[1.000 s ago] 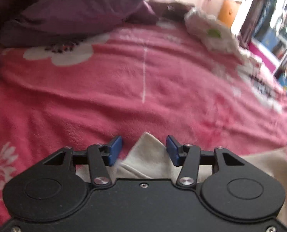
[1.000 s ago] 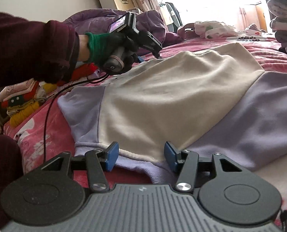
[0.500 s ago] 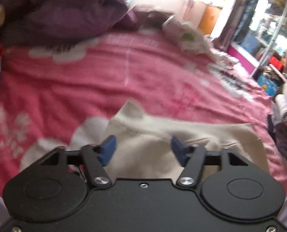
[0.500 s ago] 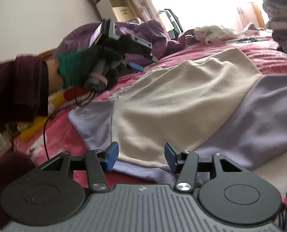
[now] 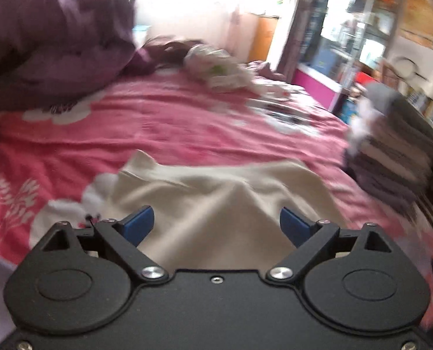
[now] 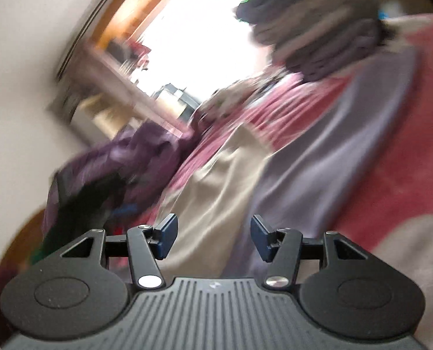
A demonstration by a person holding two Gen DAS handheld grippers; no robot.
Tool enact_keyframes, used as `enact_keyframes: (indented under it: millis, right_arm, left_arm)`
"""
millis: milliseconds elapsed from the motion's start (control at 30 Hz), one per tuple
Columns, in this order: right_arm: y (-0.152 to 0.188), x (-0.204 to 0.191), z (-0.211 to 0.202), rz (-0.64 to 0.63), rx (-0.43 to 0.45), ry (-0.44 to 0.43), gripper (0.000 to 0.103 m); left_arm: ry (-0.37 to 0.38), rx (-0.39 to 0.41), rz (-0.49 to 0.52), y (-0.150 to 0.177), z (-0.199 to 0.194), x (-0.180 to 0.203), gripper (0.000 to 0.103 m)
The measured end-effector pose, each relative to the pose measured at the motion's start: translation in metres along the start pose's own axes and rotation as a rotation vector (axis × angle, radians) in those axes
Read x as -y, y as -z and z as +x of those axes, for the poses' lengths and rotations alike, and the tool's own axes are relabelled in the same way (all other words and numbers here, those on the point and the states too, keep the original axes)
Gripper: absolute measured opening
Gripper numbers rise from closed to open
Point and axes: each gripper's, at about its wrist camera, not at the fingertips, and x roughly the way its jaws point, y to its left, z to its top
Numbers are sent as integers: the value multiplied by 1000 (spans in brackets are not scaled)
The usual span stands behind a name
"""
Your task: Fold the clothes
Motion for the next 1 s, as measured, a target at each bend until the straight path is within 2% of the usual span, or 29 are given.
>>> enact_keyframes:
  millis: [100,233,400,700,1000]
  right_arm:
    - [-14,12,-13,62,46,4,62]
    - [-33,21,-32,103,99,-22,63]
    - [-49,40,-59,169,193,-27,66]
    - [-76,88,-104,309,372,-19,69]
    - [-85,120,-118,405,451,-52,69]
  left_arm:
    - [53,-1,96,39,-20,34,94]
    - [170,-108,168,78,-25,80,94]
    - [172,-133,411,109,-23,156,94]
    - [121,-57,728,131,-1,248,93]
    - [45,17,1013,161,32,323,72]
